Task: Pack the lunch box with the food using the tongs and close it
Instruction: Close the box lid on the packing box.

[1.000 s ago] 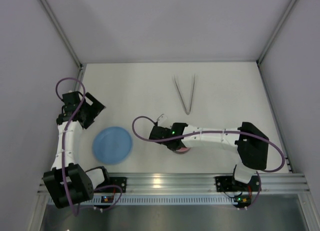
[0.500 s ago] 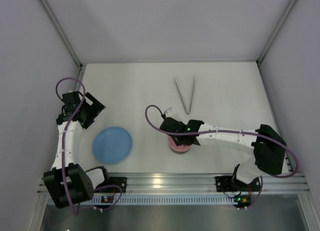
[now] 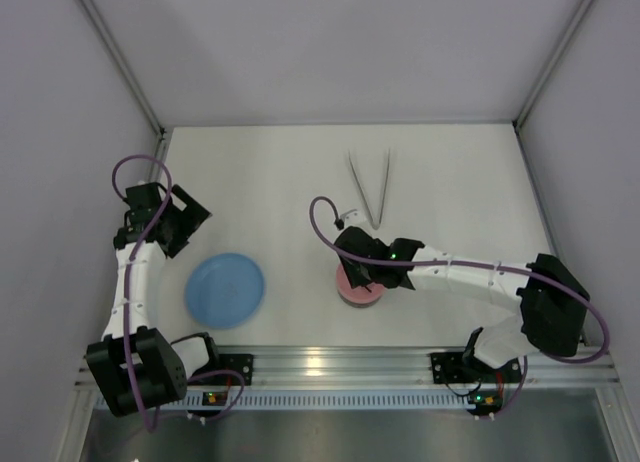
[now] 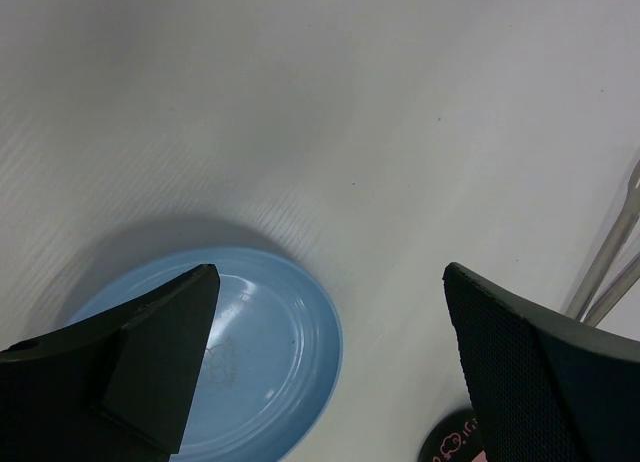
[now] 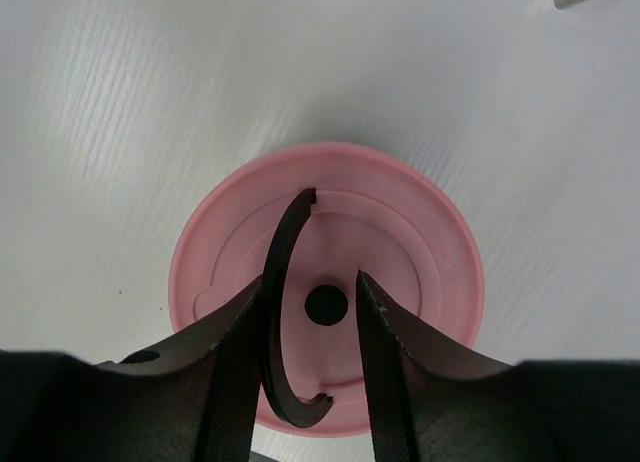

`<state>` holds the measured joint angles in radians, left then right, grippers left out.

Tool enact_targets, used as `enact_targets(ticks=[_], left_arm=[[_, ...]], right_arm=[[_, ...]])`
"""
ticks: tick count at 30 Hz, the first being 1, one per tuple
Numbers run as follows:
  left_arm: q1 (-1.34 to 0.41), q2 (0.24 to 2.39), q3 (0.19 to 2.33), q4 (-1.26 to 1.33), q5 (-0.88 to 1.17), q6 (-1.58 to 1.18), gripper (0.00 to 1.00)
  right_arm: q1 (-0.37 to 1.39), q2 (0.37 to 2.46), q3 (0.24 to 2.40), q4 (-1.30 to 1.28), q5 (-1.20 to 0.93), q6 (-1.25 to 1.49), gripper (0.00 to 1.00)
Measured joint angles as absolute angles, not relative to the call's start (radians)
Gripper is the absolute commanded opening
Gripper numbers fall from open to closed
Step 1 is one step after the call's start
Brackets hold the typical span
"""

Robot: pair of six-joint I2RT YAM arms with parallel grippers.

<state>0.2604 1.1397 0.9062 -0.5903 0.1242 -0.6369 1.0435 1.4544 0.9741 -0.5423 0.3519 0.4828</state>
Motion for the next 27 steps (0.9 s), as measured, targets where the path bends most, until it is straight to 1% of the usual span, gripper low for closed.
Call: enact_targets(ticks=[5, 7, 13, 19, 27], left_arm=[[0.253, 1.14, 0.906, -0.59, 0.115, -0.636, 0.99], [0.25, 1.14, 0.906, -0.591, 0.115, -0.636, 0.99], [0.247, 1.14, 0.906, -0.59, 0.115, -0.636, 0.99], [0.247, 1.14, 0.906, -0.59, 0.115, -0.633, 0.99], [0.247, 1.14, 0.906, -0.59, 0.115, -0.633, 0.99]], right_arm=[[1.033, 1.443, 0.963, -0.539, 0.349, 0.492, 0.45], [1.031, 1.435, 0.957, -0.539, 0.349, 0.497, 0.49], [1.024, 1.401, 0.936, -0.547, 0.342, 0.499, 0.55], [1.017, 1.375, 0.923, -0.569, 0.333, 0.498, 0.58], [1.016, 1.343, 0.923, -0.599, 0.31, 0.498, 0.59]])
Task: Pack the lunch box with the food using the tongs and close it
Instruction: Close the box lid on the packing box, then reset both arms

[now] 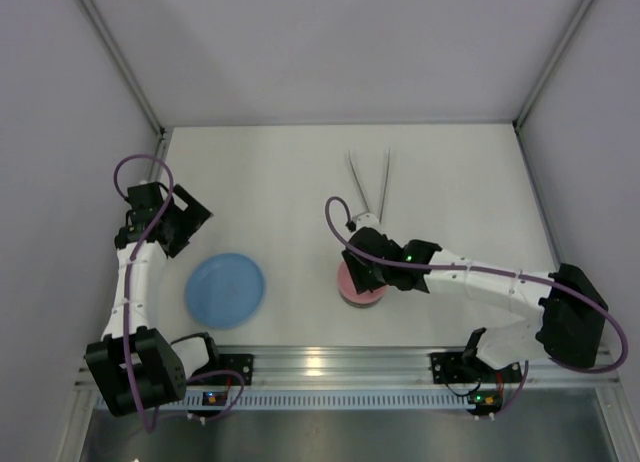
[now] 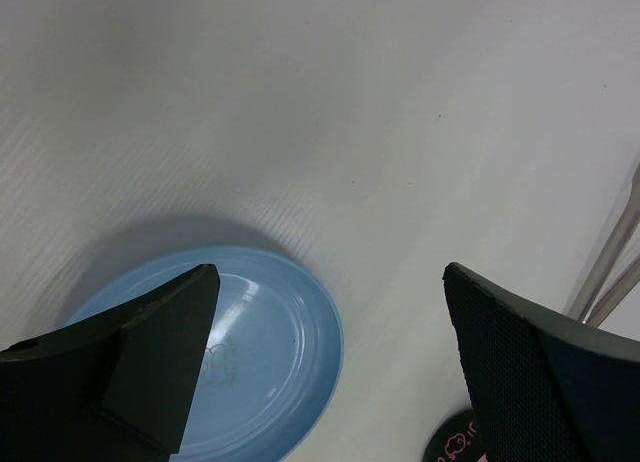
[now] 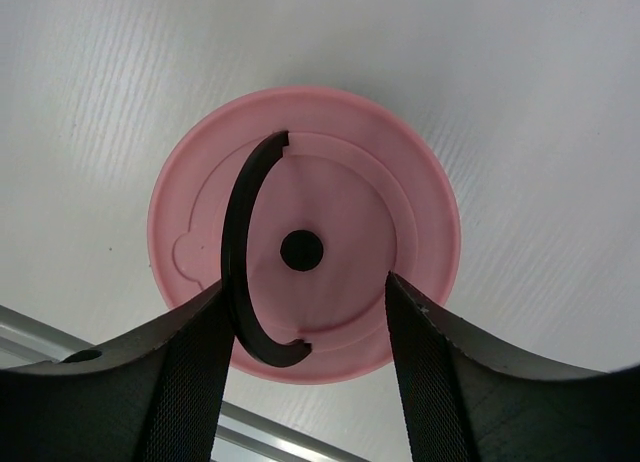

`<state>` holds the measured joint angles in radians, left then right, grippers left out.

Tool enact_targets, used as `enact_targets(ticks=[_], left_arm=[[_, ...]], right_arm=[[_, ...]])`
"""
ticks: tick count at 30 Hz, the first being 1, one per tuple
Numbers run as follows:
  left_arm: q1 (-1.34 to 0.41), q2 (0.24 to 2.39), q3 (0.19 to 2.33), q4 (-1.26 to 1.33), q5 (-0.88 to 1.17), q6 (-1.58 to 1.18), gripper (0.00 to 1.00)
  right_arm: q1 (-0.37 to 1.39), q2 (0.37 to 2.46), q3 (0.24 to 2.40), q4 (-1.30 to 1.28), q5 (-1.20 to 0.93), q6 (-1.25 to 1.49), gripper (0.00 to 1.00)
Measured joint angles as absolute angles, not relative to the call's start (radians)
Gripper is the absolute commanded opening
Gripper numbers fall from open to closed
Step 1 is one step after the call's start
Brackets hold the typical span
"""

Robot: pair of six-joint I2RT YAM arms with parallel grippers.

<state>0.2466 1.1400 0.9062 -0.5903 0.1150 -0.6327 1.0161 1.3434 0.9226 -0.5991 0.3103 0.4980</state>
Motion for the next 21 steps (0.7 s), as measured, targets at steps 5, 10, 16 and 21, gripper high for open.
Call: enact_targets(ticks=[5, 10, 16, 21], left_arm=[[0.246, 1.14, 0.906, -0.59, 0.115, -0.633, 0.99], [0.245, 1.14, 0.906, -0.59, 0.115, -0.632, 0.99], [0.24, 1.14, 0.906, -0.59, 0.116, -0.628, 0.99], [0.219, 1.134, 0.906, -0.587, 0.124, -0.617, 0.99]], right_arm=[[1.016, 1.328, 0.917, -0.597, 0.294, 0.497, 0.62], [1.016, 1.275, 0.905, -0.594, 0.268, 0.489, 0.64], [1.014, 1.173, 0.905, -0.56, 0.221, 0.464, 0.78], [1.004, 1.108, 0.995, -0.547, 0.228, 0.445, 1.0]])
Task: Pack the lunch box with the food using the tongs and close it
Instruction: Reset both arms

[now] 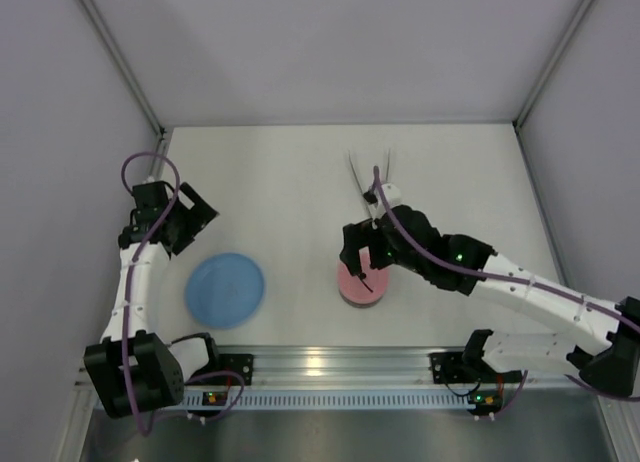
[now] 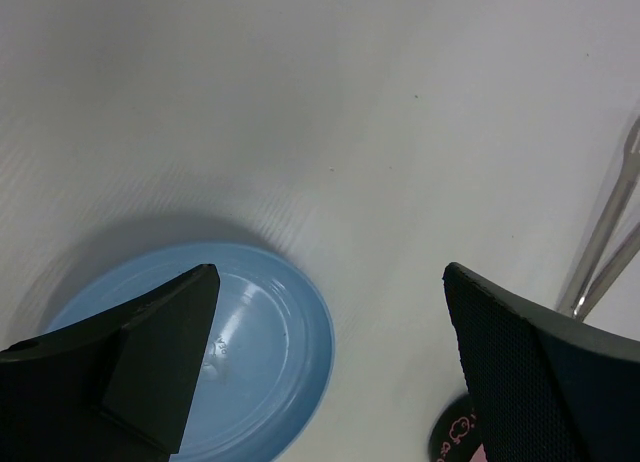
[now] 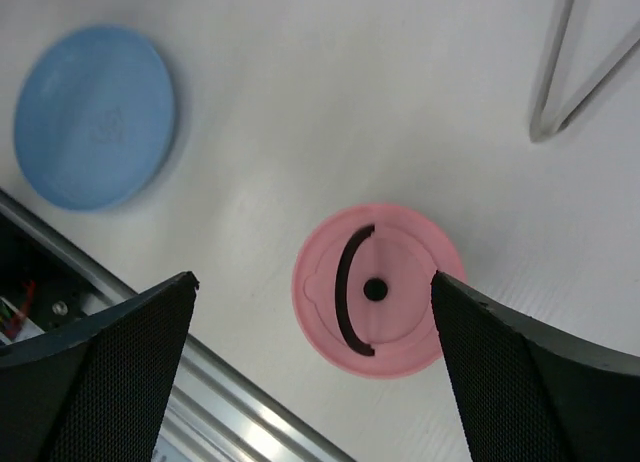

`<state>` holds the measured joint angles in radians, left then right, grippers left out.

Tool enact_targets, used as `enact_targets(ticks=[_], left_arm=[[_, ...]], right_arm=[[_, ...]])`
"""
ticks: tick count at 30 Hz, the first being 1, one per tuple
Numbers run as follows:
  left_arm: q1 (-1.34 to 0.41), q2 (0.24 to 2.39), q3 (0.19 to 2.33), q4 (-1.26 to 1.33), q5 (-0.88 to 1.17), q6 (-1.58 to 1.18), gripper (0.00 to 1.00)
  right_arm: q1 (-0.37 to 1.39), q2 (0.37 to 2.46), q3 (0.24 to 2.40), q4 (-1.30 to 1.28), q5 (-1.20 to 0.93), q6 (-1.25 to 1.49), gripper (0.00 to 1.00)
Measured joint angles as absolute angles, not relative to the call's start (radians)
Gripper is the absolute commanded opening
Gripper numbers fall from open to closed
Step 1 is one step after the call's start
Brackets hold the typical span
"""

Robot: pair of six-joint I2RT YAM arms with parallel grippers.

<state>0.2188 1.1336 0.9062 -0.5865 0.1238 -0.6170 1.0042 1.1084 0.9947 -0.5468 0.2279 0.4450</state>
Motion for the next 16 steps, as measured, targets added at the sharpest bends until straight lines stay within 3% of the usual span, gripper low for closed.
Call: enact_targets(ticks=[8, 16], left_arm=[[-0.028, 1.109, 0.956, -0.568, 0.146, -0.57, 0.99], [-0.233, 1.164, 1.202, -0.558, 0.154, -0.513, 0.99]], right_arm=[[0.939, 0.927, 1.16, -0.533, 0.407, 0.436, 1.0], [0.905, 0.895, 1.208, -0.51, 0.498, 0.411, 1.0]])
